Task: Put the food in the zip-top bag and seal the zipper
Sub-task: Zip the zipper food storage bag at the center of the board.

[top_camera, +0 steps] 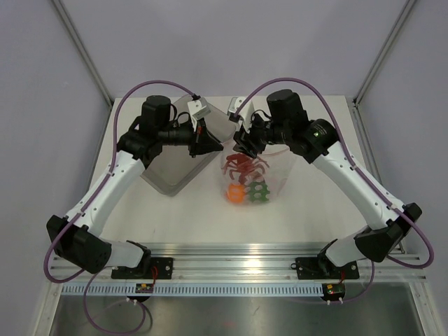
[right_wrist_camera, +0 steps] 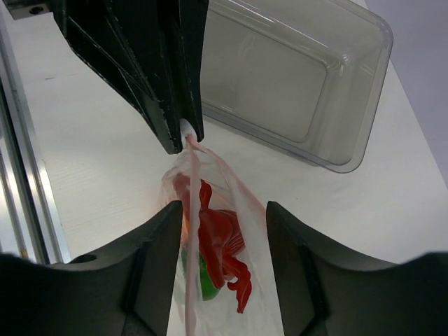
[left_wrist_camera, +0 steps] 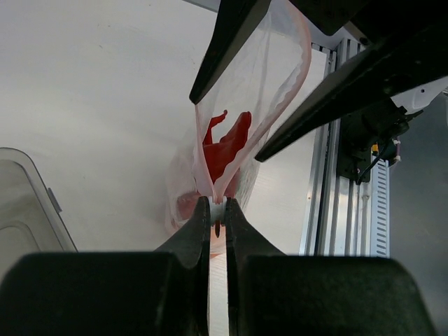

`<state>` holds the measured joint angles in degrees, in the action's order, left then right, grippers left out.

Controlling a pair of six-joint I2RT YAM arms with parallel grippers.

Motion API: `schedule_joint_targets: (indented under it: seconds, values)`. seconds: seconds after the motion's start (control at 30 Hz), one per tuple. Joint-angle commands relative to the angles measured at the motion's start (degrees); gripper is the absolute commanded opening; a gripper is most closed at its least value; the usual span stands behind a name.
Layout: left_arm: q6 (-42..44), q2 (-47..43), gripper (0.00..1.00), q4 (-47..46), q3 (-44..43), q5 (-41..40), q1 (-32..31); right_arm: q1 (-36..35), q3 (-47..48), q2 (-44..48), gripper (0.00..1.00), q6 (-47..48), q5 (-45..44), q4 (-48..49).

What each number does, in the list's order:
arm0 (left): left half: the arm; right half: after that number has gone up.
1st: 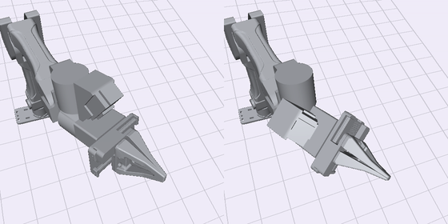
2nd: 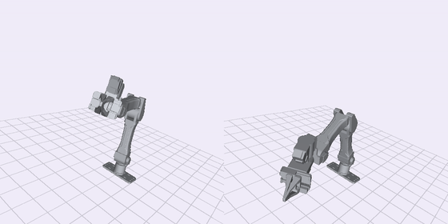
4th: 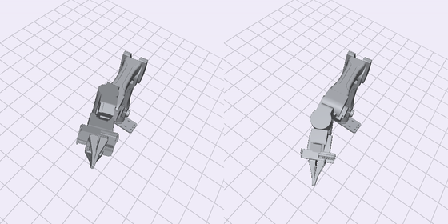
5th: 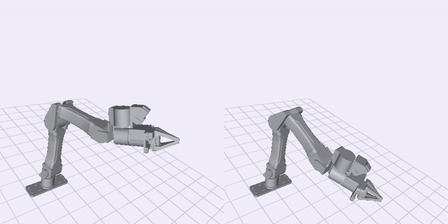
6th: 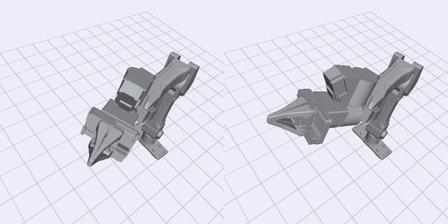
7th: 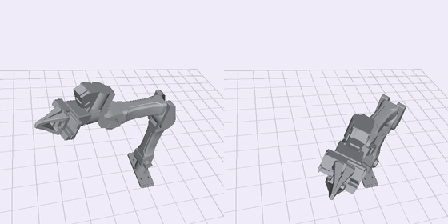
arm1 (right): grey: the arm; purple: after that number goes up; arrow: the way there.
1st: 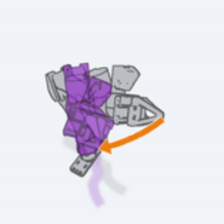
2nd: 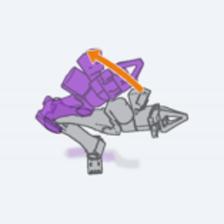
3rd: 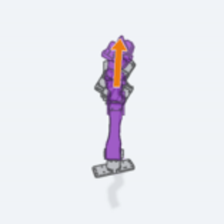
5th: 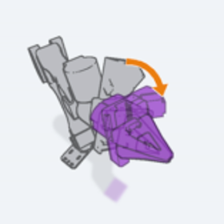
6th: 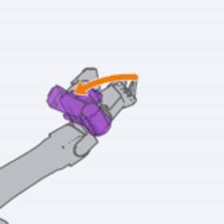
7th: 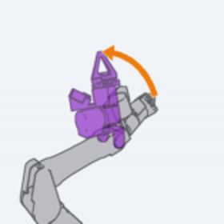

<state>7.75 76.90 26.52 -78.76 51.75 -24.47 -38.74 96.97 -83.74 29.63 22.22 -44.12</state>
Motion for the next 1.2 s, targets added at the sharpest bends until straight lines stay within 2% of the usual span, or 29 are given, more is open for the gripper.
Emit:
schedule_joint_targets:
  seconds: [0.0,0.07,0.2,0.3,0.43,0.5,0.53,0.67,0.9,0.97,1.07,1.17]
  values:
    - [1.04,0.09,0.0,-2.0,-3.15,2.39,-0.23,-0.55,1.73,-0.98,0.54,-0.09,-0.86,2.89]
    - [1.22,0.0,0.0,-1.74,-3.33,3.01,-0.23,-0.55,1.56,-1.24,0.51,-0.27,-0.77,3.16]
    - [1.83,-0.09,0.0,-0.69,-3.85,2.66,-0.23,-0.72,1.82,-0.81,0.54,-1.41,-1.13,3.34]
    - [3.06,0.09,0.0,1.42,-4.64,1.69,-0.23,-0.63,2.26,1.3,0.5,-2.12,0.8,2.81]
    - [4.2,0.18,0.0,3.27,-5.44,1.25,-0.23,-1.33,2.17,5.86,0.5,-1.07,4.94,3.25]
    - [4.29,0.0,0.0,3.45,-5.61,1.25,-0.23,-2.21,2.43,5.96,0.54,0.25,4.42,3.6]
    - [4.55,0.0,0.0,3.53,-5.7,0.99,-0.23,-2.48,2.52,5.53,0.6,0.78,3.98,3.6]
    - [4.91,0.0,0.0,3.97,-5.96,1.43,-0.23,-2.92,2.35,2.72,0.69,3.67,1.78,4.13]
    - [5.52,0.44,0.0,4.59,-6.32,3.01,-0.23,-3.01,3.49,-1.94,0.75,7.02,0.29,5.01]
    - [5.61,0.7,0.0,4.76,-6.4,3.45,-0.23,-2.92,4.02,-3.0,0.75,7.9,0.28,4.74]
    - [5.79,0.79,0.0,4.94,-6.58,3.8,-0.23,-3.01,5.42,-4.06,0.69,8.69,0.46,3.52]
    - [5.96,0.79,0.0,5.29,-6.67,3.8,-0.23,-3.01,5.6,-4.41,0.47,8.34,0.11,3.16]
